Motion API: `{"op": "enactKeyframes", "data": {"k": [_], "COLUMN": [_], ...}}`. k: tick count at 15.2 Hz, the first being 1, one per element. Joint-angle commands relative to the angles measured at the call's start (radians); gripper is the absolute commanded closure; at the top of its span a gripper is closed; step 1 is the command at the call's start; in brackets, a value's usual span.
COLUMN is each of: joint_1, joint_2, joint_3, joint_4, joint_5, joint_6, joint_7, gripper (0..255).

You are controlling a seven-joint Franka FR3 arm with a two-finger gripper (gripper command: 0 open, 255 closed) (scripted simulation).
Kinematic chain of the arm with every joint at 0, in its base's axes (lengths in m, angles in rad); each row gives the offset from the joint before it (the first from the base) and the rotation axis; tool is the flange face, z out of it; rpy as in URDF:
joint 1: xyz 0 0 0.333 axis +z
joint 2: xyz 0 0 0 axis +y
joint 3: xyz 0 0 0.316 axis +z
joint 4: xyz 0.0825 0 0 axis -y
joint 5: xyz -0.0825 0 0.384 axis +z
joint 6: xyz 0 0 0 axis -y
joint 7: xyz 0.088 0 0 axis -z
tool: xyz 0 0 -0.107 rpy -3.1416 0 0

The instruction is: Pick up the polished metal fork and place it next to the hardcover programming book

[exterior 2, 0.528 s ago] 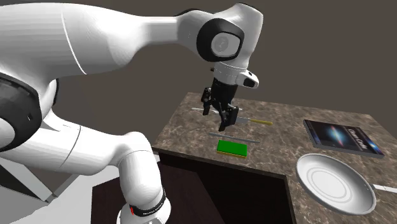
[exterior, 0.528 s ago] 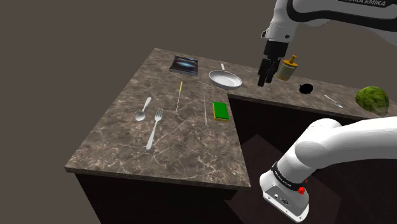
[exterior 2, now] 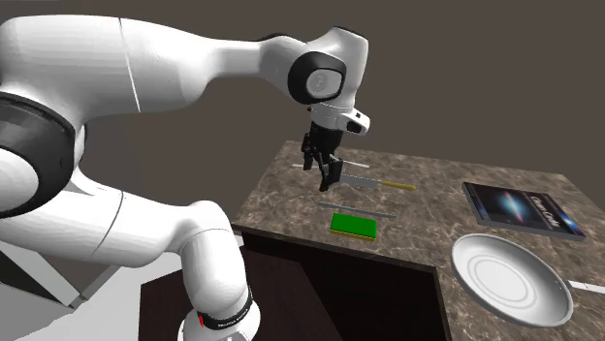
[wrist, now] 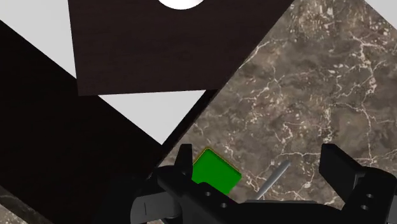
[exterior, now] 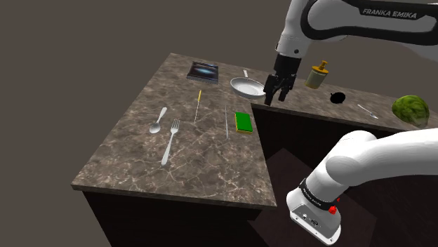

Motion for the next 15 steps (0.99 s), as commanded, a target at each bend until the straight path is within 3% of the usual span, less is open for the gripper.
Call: {"op": "enactKeyframes", "data": {"k": [1, 9, 15], "joint_1": [0.003, -0.001, -0.041], "joint_2": [0.016, 0.174, 0.37], "joint_3": [0.05, 0.258, 0.412], "joint_4": [-0.013, -0.004, 0.078], "joint_5": [0.035, 0.125, 0.1], "joint_6": [0.052, 0.284, 0.453], "joint_7": [0.082, 0.397, 0.653], "gripper": [0, 0, 0]}}
